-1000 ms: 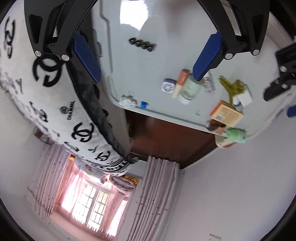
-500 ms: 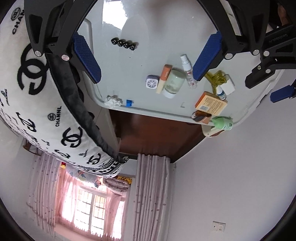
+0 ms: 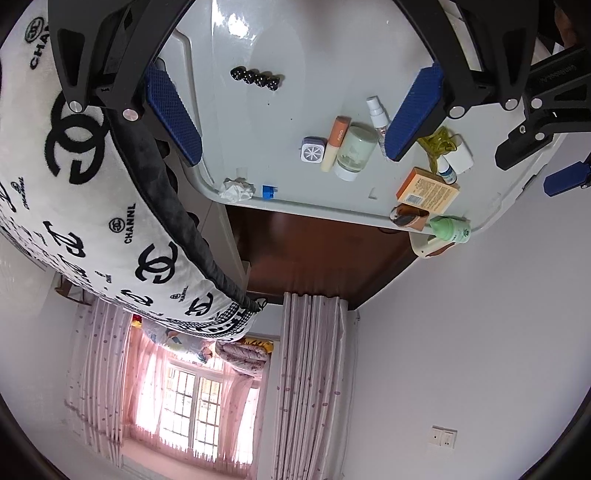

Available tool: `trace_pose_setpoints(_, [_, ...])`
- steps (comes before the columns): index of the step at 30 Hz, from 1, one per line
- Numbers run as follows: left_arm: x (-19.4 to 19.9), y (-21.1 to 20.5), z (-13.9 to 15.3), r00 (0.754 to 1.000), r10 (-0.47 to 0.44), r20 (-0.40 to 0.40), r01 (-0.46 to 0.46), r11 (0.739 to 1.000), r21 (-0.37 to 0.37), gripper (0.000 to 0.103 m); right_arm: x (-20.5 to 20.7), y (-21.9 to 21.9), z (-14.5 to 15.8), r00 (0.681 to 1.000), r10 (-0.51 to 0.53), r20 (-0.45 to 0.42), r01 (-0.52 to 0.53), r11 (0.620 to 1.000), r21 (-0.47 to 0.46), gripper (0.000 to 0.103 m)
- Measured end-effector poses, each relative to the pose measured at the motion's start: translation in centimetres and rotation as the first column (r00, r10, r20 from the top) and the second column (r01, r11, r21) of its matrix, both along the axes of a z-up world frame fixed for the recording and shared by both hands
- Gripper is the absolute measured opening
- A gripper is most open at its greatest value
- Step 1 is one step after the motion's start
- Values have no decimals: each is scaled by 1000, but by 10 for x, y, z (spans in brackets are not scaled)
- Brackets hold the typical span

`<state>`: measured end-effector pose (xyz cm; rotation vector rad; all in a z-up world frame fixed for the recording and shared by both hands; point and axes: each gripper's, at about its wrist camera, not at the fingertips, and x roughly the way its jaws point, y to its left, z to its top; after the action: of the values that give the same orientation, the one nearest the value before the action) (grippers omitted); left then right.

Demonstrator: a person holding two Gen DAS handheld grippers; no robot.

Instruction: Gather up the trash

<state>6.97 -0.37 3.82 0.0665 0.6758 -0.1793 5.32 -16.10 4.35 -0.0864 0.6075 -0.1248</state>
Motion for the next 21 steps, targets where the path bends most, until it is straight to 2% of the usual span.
trace_pose_setpoints(3, [0,2,0,1000,0,-5,-1,1000,-22,82,-2,0,2,1000,0,18,0,1000,3,98])
trace_pose_setpoints(21, [-2,1,2,999,43,30,-44,998,34,82,-4,4,4,999,12,38,-12,1000,-18,98])
